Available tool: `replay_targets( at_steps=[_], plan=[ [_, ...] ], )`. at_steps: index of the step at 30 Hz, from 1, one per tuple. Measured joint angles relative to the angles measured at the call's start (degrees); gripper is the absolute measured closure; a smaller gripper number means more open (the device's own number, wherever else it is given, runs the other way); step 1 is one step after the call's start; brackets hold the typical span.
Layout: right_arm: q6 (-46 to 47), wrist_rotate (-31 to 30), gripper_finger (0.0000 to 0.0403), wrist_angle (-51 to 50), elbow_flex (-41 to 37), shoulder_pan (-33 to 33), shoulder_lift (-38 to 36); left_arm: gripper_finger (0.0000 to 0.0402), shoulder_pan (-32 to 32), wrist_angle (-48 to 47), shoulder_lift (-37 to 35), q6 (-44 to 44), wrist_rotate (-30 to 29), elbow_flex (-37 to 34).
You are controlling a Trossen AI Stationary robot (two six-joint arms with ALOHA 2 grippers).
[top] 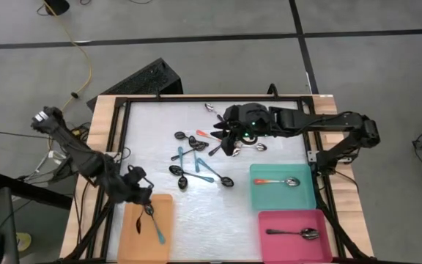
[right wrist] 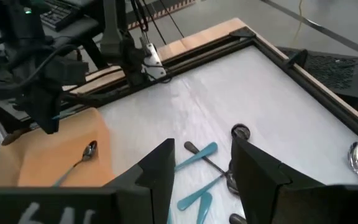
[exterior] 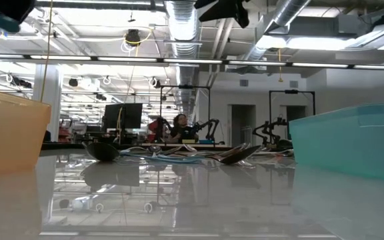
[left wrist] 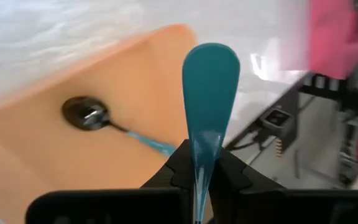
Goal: Sort silverware by color (type)
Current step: Put the blue spoon into the orange bin
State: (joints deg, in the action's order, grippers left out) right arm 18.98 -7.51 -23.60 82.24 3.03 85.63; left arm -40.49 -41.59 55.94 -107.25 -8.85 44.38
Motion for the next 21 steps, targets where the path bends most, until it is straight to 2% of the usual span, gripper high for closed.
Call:
replay_targets(
  at_steps=[3, 12, 21],
  plan=[
    [-0.1, 0.0, 0.0237, -0.1, 0.0, 0.0, 0.0, 0.0396, -1.9, -0.2, 2.7, -3.6, -0.4, 0.0],
    [-1.4, 0.0, 0.0237, -1.1, 0.0, 0.0, 0.0, 0.0395, -5.7, 0.5, 10.9, -10.1, 3.6, 0.0],
    [-1.7, 0.0, 0.0237, -1.8, 0.0, 0.0, 0.0, 0.0395, -5.7, 4.1, 18.6, -9.0, 6.0, 0.0]
  ],
)
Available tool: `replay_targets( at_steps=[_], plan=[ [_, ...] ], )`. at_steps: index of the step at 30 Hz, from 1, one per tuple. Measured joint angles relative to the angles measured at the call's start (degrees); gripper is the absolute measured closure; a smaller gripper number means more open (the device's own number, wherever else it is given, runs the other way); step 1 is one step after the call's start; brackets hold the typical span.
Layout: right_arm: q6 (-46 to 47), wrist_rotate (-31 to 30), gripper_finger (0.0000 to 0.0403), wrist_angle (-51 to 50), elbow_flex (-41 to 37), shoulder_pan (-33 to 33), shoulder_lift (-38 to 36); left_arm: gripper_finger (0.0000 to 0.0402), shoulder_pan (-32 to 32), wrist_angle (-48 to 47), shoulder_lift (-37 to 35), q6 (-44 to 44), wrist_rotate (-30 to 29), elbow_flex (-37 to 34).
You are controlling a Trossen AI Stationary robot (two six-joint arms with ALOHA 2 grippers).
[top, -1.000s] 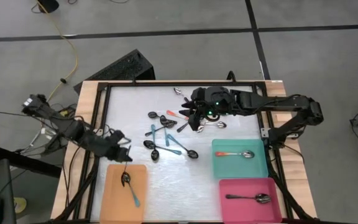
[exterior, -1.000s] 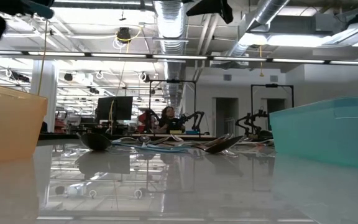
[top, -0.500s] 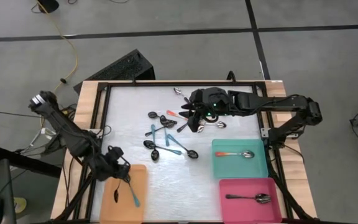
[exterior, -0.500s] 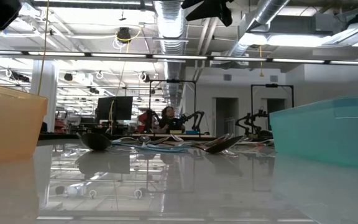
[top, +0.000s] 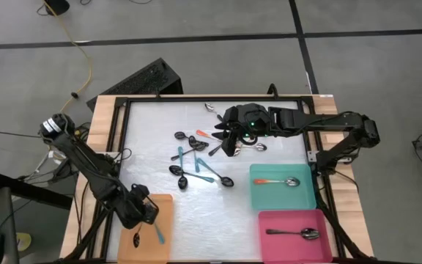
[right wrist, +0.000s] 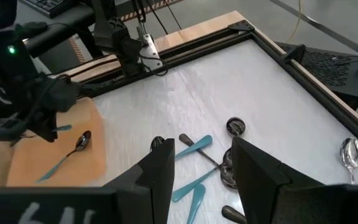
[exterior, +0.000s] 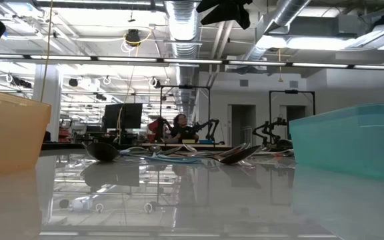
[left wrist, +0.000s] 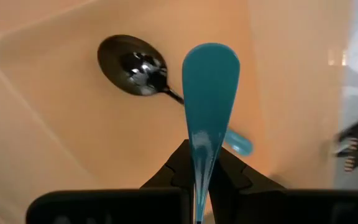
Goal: Sort silverware by color (type)
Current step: Put the blue spoon into the orange bin, then put the orange spoon into the blue bin
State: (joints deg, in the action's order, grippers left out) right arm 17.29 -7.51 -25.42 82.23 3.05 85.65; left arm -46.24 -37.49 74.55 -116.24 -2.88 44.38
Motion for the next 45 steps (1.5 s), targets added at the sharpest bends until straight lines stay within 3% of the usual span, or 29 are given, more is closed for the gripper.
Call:
replay_targets(
  at_steps=[8, 18, 31, 39, 45],
  plan=[
    [0.0, 0.0, 0.0237, 0.1, 0.0, 0.0, 0.0, 0.0392, 0.1, -0.6, 4.4, 0.4, 0.6, 0.0],
    [0.0, 0.0, 0.0237, 0.4, 0.0, 0.0, 0.0, 0.0383, 1.4, -1.0, 5.0, 2.0, -0.8, 0.0],
    [-0.9, 0.0, 0.0237, 0.4, 0.0, 0.0, 0.0, 0.0268, 3.3, -0.9, 4.8, 6.9, -0.9, 0.0],
    [-1.3, 0.0, 0.0237, 1.3, 0.0, 0.9, 0.0, 0.024, 5.3, -0.2, -0.8, 6.2, 0.9, 0.0],
    [-1.3, 0.0, 0.0237, 3.1, 0.0, 1.9, 0.0, 0.0239, 6.4, -0.4, -10.9, 9.6, -6.6, 0.0]
  ],
)
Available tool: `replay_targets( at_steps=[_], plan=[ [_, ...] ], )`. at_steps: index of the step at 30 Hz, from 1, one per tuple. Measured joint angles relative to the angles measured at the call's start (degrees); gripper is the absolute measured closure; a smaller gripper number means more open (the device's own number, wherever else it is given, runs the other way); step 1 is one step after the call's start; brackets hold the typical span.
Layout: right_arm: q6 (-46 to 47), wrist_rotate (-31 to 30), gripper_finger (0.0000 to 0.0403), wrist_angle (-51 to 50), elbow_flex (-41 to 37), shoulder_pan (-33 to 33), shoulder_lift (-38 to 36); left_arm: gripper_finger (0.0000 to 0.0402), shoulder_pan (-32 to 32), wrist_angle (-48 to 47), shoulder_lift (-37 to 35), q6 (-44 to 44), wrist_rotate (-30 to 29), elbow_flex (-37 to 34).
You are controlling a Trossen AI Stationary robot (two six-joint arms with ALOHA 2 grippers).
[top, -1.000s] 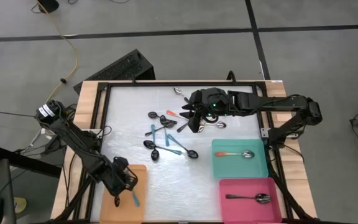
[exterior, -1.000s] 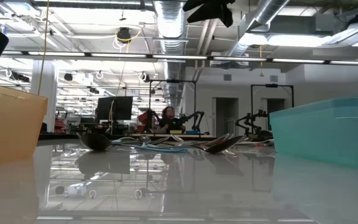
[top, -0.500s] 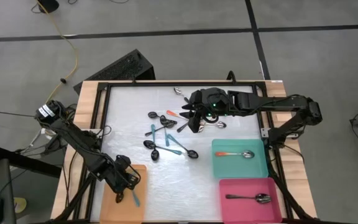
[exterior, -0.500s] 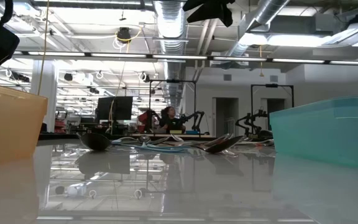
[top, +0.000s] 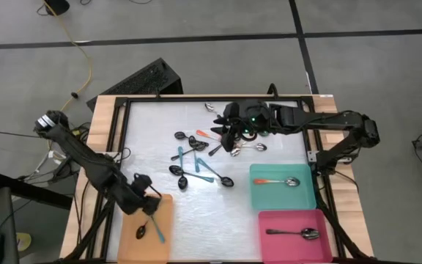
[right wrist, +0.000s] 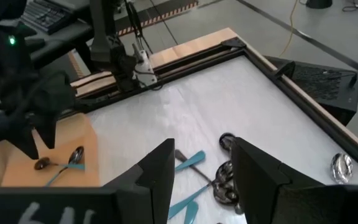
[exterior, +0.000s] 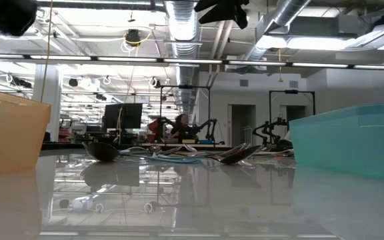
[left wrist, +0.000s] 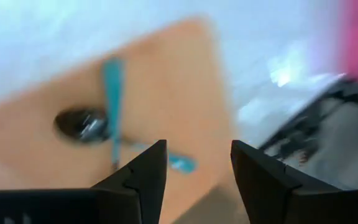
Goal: Sort silverware by color (type)
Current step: Put the orange spoon into the blue bin
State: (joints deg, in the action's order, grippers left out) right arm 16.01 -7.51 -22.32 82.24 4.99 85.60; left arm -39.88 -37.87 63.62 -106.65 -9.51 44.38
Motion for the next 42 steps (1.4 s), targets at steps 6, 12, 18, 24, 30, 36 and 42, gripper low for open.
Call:
replay_targets(
  at_steps=[6, 12, 18, 24, 30, 36, 42],
  plan=[
    [-0.5, 0.0, 0.0237, 2.1, 0.0, 1.8, 0.1, 0.0239, 1.4, 0.1, -11.7, 5.8, -21.3, 0.0],
    [-1.5, -0.3, 0.0237, 2.2, 0.1, 4.7, 4.8, 0.0239, 5.0, 0.3, -20.4, 13.2, -35.8, 0.0],
    [-0.9, 0.0, 0.0237, 1.1, 0.0, 6.3, 11.5, 0.0239, 8.9, 2.6, -25.6, 21.7, -38.3, 0.0],
    [3.2, 0.2, 0.0237, 1.5, 0.1, 7.5, 17.6, 0.0239, 12.5, 6.1, -28.7, 30.5, -38.8, 0.0],
    [13.3, 0.2, 0.0237, -3.5, 0.0, 11.4, 22.2, 0.0239, 16.8, 7.0, -30.9, 35.5, -39.2, 0.0],
    [7.8, 3.2, 0.0237, -4.8, 0.0, 14.1, 25.8, 0.0239, 21.2, 6.9, -33.0, 42.5, -39.2, 0.0],
    [1.5, 4.9, 0.0237, -3.8, 0.1, 13.0, 29.7, 0.0239, 26.2, 6.8, -34.6, 46.7, -38.8, 0.0]
  ],
)
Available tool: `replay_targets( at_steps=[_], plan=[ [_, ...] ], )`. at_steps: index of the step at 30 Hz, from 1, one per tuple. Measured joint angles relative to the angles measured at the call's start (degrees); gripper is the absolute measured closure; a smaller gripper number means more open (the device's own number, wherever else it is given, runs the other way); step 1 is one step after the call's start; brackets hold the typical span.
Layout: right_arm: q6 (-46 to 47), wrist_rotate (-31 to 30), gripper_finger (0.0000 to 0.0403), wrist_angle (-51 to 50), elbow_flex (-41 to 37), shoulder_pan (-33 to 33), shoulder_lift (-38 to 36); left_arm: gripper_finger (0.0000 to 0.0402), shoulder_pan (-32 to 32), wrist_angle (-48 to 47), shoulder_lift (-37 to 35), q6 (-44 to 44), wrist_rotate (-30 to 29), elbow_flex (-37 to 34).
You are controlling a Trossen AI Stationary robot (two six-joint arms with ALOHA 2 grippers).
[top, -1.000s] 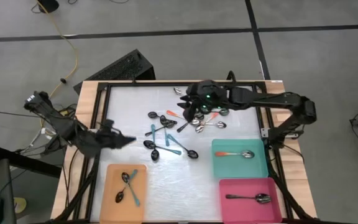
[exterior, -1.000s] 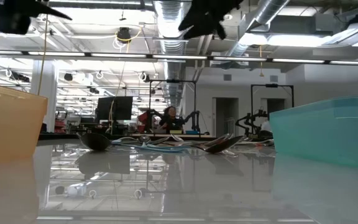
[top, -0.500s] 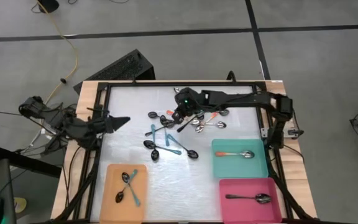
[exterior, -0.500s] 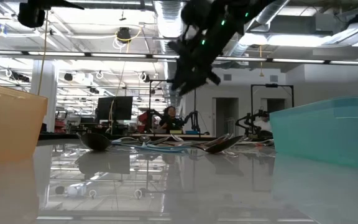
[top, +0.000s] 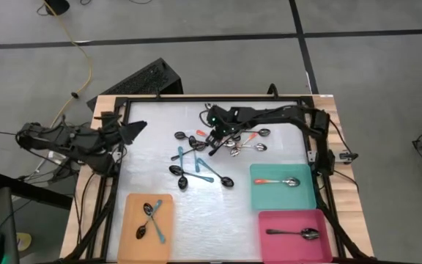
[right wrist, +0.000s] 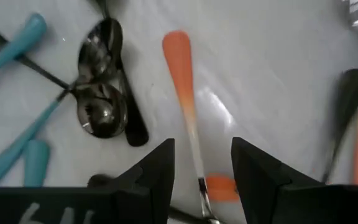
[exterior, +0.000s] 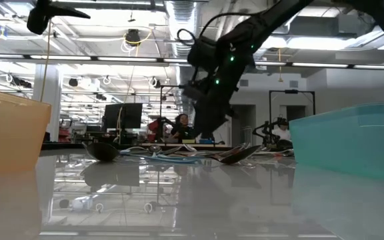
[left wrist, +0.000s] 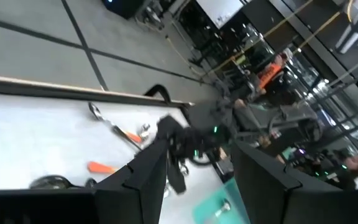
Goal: Sort silverware by color (type)
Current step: Put the orange spoon into the blue bin
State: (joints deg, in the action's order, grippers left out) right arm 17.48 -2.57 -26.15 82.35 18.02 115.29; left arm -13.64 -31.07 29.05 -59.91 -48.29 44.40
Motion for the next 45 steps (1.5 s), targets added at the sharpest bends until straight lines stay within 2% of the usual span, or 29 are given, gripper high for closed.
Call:
replay_targets(
  at_steps=[5, 16, 19, 26, 32, 37, 45],
  plan=[
    [0.0, 0.6, 0.0237, 1.8, 0.1, 0.1, 2.5, 0.0239, 3.8, -0.1, -1.0, 2.6, 2.9, 0.0],
    [-1.6, 1.1, 0.0244, -1.2, 0.2, 0.0, 5.0, 0.0239, 9.4, -1.0, -1.1, 4.2, 6.8, 0.0],
    [-1.6, 0.8, 0.0275, -2.6, 0.2, 0.0, 5.0, 0.0239, 10.0, -1.2, -1.1, 4.2, 7.1, 0.0],
    [-1.1, 0.7, 0.0384, -4.2, 0.3, 0.1, 4.9, 0.0239, 10.5, -1.3, -1.1, 4.3, 7.1, 0.0],
    [0.8, 0.9, 0.039, -4.7, 0.6, -0.2, 4.9, 0.0239, 10.5, -1.3, -1.1, 4.3, 7.1, 0.0],
    [3.6, 3.5, 0.0396, -6.6, 4.4, -0.3, 4.7, 0.0239, 10.5, -1.3, -1.1, 4.2, 7.1, 0.0],
    [1.8, 3.3, 0.0399, -9.4, 18.2, 0.2, 3.6, 0.0239, 10.5, -0.6, -1.0, 3.4, 7.1, 0.0]
  ],
)
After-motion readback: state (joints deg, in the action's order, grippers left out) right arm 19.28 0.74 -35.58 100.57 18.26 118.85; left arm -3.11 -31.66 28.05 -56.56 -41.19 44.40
